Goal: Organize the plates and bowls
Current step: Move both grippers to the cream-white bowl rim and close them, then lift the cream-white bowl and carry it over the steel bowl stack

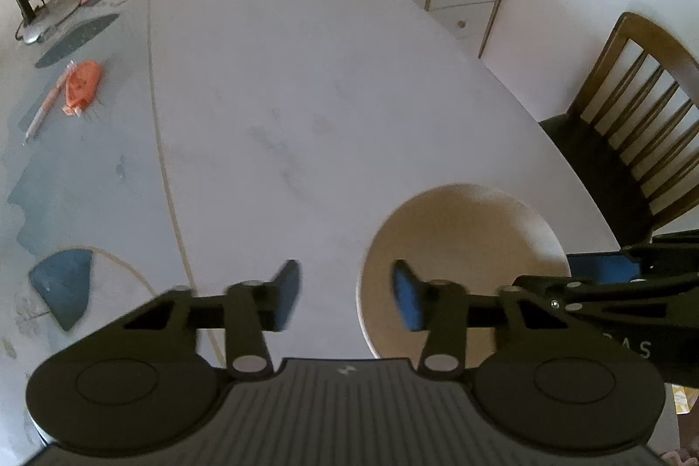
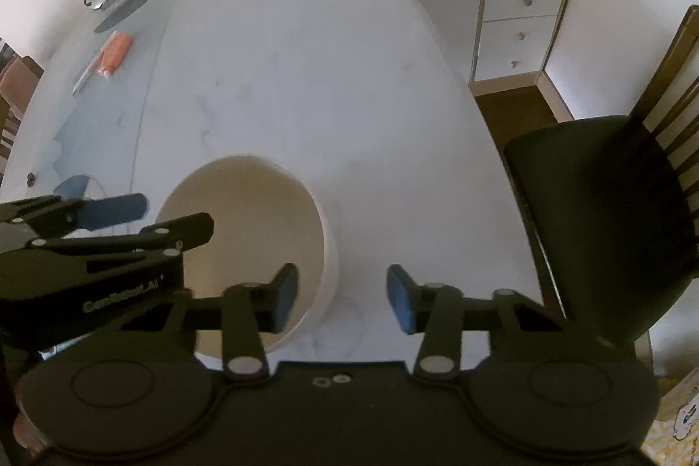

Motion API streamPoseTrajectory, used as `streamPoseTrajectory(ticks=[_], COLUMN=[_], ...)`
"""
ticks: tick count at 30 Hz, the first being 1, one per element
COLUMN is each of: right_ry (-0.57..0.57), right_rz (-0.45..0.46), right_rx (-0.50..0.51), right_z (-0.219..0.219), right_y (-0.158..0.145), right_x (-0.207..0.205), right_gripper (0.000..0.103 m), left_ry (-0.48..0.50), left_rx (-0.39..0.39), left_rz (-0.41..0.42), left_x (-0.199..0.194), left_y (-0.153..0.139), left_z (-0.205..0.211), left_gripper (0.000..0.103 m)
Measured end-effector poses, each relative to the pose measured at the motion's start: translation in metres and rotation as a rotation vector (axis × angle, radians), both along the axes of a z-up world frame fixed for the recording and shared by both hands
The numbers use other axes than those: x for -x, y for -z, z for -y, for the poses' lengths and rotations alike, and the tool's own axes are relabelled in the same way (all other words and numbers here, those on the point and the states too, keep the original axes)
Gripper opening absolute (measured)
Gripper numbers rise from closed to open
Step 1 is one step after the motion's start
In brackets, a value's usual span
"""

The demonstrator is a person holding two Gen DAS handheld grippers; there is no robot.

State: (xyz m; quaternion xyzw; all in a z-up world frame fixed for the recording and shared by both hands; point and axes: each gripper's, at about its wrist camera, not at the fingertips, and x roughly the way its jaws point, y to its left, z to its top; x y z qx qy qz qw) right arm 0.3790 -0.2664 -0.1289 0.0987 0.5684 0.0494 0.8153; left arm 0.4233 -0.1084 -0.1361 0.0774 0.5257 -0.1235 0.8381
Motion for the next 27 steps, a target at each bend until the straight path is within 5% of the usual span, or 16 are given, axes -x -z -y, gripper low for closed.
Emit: streamPoseTrajectory(ticks=[11,27], right_ry=[0.008,0.031], right_rz=[0.024,0.05], right_rx=[0.002,0.033], right_z=[-0.005,-0.006], right_y=[-0.005,-0.049], right_x=[0.003,0.044], right_gripper=[0.01,0.008], left_ry=[0.003,0.066], left_rx=[-0.002,0.002], left_rz=[-0.02,0.027], left_x=[0.005,0.054], left_y=[0.002,-0.055], left_z=[-0.001,0.005], left_gripper=[0.004,0.003])
